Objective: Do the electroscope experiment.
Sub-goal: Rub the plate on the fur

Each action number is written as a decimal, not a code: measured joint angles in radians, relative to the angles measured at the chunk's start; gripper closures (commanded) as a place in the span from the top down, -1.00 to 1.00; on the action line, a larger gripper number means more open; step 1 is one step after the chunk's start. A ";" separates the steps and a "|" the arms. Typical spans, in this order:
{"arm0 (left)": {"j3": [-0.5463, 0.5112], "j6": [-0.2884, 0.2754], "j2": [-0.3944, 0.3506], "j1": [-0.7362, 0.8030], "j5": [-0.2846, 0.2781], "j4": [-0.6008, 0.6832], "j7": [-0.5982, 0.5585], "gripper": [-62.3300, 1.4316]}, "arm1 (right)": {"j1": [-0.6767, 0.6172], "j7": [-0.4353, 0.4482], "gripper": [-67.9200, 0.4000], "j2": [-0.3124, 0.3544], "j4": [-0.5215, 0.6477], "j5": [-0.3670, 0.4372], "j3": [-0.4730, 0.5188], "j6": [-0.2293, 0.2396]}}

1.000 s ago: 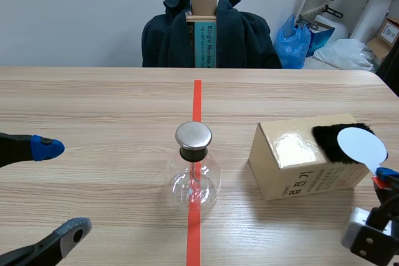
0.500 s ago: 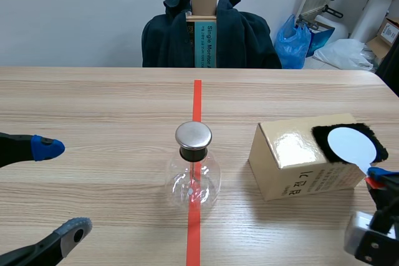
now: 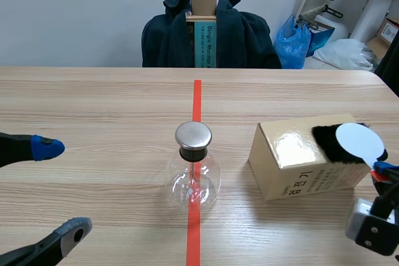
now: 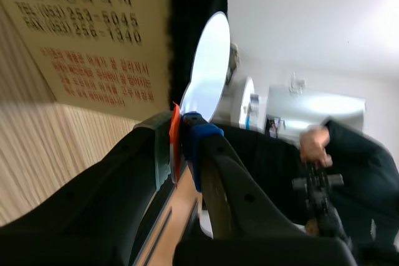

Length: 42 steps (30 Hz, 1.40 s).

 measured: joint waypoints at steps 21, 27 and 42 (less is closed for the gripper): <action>0.000 0.003 0.000 0.000 0.000 0.000 0.000 1.00 | 0.008 -0.027 -0.97 -0.004 0.005 -0.064 -0.036 -0.048; 0.000 0.003 0.000 0.000 0.000 0.000 0.000 1.00 | 0.008 -0.171 -0.97 -0.020 0.005 -0.077 -0.060 -0.056; 0.000 0.003 0.000 0.000 0.000 0.000 0.000 1.00 | 0.011 -0.020 -0.97 -0.028 0.005 -0.075 -0.055 -0.052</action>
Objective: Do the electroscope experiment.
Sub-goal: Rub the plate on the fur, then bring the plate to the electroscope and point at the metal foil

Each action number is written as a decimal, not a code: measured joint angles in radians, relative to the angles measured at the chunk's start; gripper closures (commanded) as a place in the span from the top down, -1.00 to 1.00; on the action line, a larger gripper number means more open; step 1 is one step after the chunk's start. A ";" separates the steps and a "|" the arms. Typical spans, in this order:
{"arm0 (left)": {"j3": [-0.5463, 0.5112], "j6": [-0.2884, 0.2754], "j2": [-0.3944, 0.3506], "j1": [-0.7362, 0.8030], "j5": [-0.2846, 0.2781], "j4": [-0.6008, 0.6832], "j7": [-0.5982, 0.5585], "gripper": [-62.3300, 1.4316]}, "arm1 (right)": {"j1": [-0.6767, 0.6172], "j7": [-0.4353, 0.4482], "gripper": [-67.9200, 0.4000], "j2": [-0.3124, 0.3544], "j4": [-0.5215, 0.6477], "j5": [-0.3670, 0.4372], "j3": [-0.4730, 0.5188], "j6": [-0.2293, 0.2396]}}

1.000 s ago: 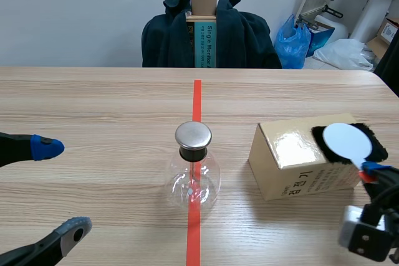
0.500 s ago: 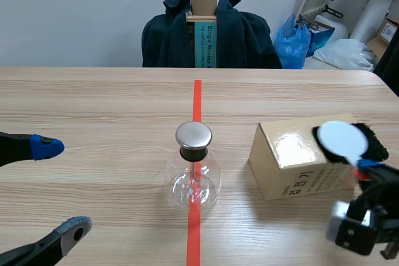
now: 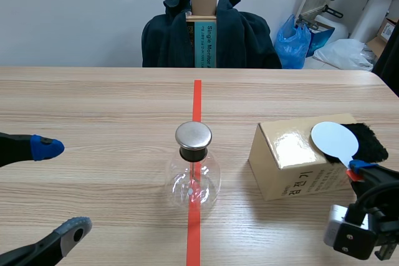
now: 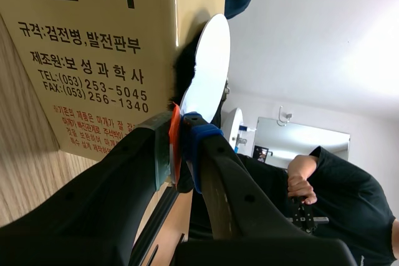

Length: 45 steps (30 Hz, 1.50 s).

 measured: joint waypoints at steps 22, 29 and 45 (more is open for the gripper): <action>0.000 0.011 0.070 0.000 0.080 0.000 0.029 0.60 | 0.123 -0.015 -0.97 0.003 -0.001 -0.013 0.183 -0.243; 0.007 0.004 0.161 -0.043 0.159 -0.002 0.170 -0.71 | 0.238 -0.009 -0.97 0.034 0.012 0.031 0.249 -0.327; 0.262 -0.011 0.301 -0.510 0.295 -0.462 0.074 -0.86 | 0.616 -0.013 -0.97 0.111 0.396 0.365 0.357 -0.170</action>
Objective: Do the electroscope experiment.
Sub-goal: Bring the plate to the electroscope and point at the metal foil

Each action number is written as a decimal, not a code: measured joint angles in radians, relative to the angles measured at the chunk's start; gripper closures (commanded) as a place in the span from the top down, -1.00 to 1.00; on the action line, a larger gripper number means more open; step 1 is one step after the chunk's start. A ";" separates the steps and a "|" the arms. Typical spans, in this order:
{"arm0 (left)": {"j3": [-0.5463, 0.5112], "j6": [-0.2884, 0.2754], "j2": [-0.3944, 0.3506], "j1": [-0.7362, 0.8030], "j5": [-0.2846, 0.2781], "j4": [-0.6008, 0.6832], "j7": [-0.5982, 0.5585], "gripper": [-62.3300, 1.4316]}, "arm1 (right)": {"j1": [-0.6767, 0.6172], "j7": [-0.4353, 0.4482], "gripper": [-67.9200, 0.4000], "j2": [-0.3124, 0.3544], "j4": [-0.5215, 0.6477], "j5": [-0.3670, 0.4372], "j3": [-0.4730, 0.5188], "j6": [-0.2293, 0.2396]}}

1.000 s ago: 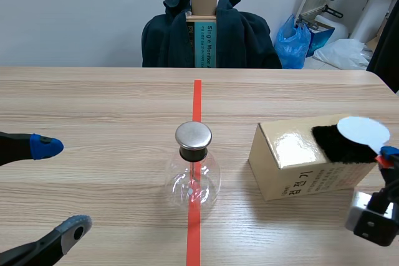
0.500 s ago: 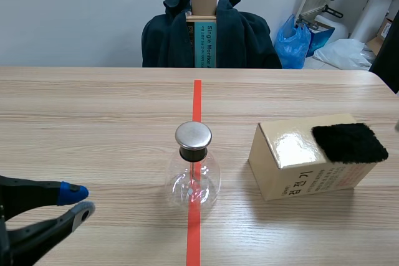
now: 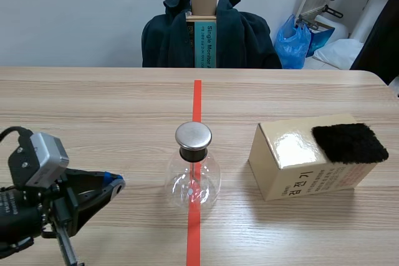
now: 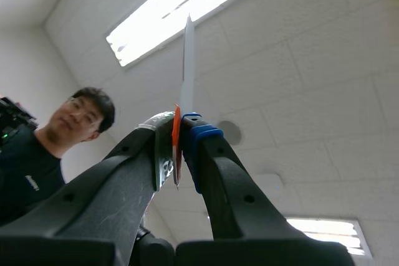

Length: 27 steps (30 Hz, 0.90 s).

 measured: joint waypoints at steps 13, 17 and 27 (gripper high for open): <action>0.106 0.019 0.113 -0.170 0.132 -0.221 -0.037 -0.86 | 0.002 0.103 -0.97 0.000 0.071 0.167 -0.015 0.165; 0.121 0.019 0.111 -0.175 0.129 -0.232 -0.065 -0.86 | 0.002 0.103 -0.97 0.000 0.071 0.158 -0.084 0.196; 0.125 0.019 0.111 -0.174 0.129 -0.232 -0.062 -0.86 | -0.040 -0.045 -0.97 -0.071 0.071 -0.127 -0.413 0.417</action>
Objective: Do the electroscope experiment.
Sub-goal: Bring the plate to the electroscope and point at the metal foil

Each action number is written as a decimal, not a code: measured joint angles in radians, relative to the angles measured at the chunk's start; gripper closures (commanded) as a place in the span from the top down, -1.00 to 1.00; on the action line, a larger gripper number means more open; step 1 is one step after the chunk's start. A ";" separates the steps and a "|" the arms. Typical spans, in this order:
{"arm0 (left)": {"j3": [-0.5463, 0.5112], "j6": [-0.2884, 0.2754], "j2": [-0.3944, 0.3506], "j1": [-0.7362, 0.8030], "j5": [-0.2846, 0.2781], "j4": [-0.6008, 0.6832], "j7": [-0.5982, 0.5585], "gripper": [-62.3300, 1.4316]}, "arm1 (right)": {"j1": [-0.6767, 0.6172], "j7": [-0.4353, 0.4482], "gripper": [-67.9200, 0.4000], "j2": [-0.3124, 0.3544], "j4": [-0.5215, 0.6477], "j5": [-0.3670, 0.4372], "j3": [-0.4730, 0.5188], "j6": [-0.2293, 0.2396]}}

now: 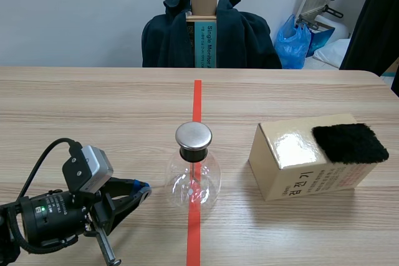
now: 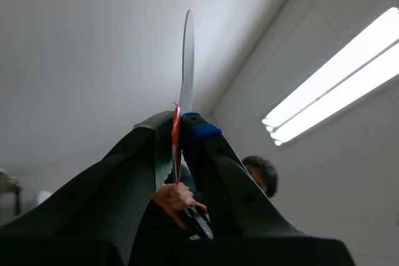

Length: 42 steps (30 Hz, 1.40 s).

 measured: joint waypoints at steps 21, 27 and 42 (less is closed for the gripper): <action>0.000 0.000 0.000 0.000 0.000 0.000 0.003 -0.86 | -0.329 0.198 -0.97 -0.060 -0.253 -0.204 -0.245 -0.218; 0.000 0.000 0.000 0.000 0.000 0.000 0.003 -0.86 | -0.356 0.239 -0.97 -0.059 -0.346 -0.204 -0.272 -0.316; 0.000 0.000 0.000 0.000 0.000 0.000 0.003 -0.86 | -0.358 0.241 -0.97 -0.060 -0.473 -0.227 -0.288 -0.415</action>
